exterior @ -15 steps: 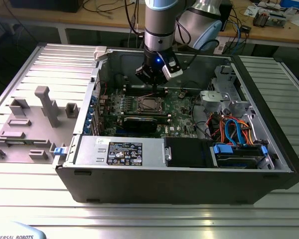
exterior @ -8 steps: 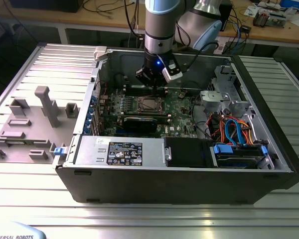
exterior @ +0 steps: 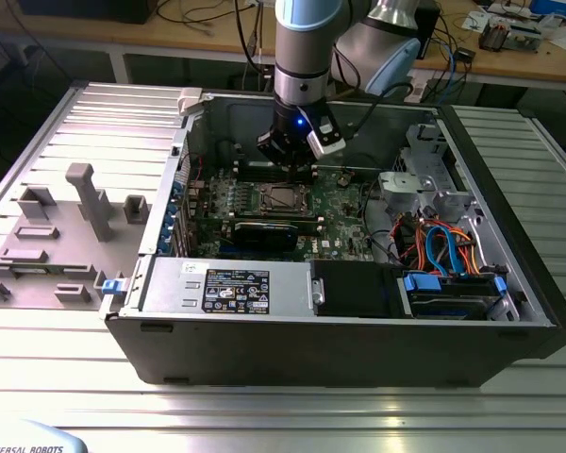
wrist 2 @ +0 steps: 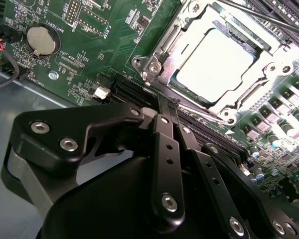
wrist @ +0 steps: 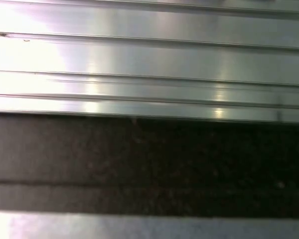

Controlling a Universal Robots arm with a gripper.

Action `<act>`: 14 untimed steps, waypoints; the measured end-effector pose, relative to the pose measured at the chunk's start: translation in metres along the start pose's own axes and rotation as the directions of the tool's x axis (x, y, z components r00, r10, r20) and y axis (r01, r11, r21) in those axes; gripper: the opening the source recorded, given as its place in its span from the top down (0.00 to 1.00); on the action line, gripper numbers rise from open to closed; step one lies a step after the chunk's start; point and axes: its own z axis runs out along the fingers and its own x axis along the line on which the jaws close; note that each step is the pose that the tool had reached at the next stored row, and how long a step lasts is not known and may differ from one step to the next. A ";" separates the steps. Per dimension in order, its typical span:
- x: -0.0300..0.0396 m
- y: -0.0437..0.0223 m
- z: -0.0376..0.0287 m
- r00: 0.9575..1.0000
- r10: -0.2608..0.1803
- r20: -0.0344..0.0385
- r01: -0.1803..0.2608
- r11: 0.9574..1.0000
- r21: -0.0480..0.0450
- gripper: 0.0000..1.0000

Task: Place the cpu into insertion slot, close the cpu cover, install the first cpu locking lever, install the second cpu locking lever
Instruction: 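Install the first cpu locking lever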

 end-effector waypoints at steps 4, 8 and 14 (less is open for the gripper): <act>0.0000 -0.0001 0.0006 1.000 0.000 0.000 0.000 1.000 0.000 0.89; 0.0000 -0.0001 -0.0001 1.000 0.000 0.000 0.000 1.000 0.000 0.89; -0.0001 -0.0002 -0.0003 1.000 0.000 0.000 0.000 1.000 0.002 0.89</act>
